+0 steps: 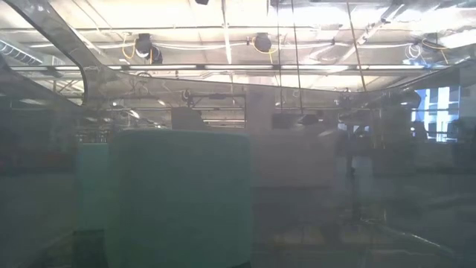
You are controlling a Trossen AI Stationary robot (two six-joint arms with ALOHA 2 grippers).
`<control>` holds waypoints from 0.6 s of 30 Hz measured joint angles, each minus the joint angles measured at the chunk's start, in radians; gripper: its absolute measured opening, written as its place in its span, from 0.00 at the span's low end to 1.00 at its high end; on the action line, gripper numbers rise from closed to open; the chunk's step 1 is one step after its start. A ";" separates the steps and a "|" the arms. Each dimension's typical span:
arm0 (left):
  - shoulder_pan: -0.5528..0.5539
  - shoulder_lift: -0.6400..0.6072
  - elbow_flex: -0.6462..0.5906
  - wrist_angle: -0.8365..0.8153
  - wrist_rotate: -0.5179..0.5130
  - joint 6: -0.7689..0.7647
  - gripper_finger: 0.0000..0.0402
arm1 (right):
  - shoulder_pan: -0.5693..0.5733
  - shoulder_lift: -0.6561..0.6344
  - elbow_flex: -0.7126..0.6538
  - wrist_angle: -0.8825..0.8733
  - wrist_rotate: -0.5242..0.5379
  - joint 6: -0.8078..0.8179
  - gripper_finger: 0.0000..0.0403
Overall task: Sort & place blocks by color
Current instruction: Put the light-blue rectangle block into the transparent black bin
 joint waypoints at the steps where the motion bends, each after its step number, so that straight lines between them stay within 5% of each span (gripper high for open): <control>1: -0.006 0.000 0.000 0.001 -0.001 0.001 0.15 | 0.009 -0.027 0.000 -0.058 -0.002 0.038 0.54; 9: -0.036 0.000 0.000 0.070 -0.073 0.078 0.16 | 0.079 -0.207 0.000 -0.542 -0.006 0.367 0.60; 18: -0.096 0.000 0.000 0.125 -0.073 0.099 0.16 | 0.181 -0.247 0.000 -0.618 -0.004 0.469 0.57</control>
